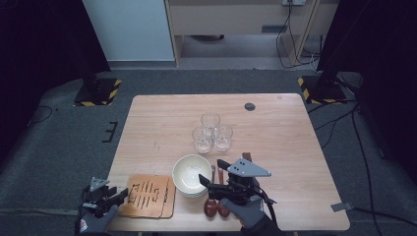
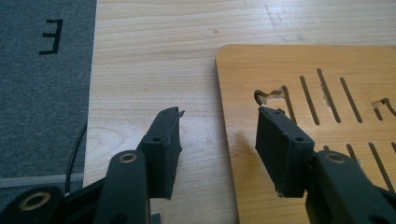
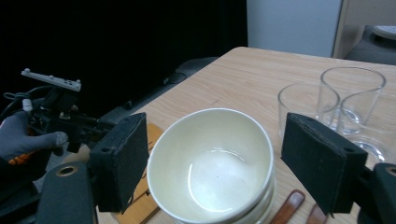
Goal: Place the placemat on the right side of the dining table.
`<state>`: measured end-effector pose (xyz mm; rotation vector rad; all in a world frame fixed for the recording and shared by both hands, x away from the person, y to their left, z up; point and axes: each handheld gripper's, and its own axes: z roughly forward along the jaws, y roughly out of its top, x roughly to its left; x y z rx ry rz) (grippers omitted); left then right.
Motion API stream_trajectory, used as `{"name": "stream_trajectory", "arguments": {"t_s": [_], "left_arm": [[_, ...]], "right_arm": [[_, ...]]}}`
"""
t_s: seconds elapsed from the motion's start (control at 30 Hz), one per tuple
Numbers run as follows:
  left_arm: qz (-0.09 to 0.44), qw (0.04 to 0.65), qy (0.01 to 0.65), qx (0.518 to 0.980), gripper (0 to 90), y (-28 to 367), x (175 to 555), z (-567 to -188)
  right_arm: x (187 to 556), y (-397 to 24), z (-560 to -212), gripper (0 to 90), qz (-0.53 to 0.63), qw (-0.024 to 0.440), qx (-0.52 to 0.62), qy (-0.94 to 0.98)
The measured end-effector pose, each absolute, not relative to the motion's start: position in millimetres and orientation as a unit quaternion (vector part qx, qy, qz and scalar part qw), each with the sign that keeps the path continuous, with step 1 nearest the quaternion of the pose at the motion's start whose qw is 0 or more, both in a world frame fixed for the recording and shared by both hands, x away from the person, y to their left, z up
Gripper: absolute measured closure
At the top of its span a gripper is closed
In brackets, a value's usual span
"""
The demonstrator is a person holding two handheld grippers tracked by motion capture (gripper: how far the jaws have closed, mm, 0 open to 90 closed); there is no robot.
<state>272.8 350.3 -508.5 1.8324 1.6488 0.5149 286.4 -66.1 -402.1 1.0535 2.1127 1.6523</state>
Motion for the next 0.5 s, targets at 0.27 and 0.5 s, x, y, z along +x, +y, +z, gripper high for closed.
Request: {"name": "stream_trajectory", "arguments": {"t_s": [0.27, 0.5], "left_arm": [[0.203, 0.309, 0.620, 0.693, 45.1, 354, 275, -510], [0.208, 0.304, 0.618, 0.695, 41.7, 354, 275, -511]], "right_arm": [[283, -46, -398, 24.0, 0.577, 0.123, 0.345, 0.730], [277, -15, -392, 24.0, 0.583, 0.109, 0.320, 0.739]]}}
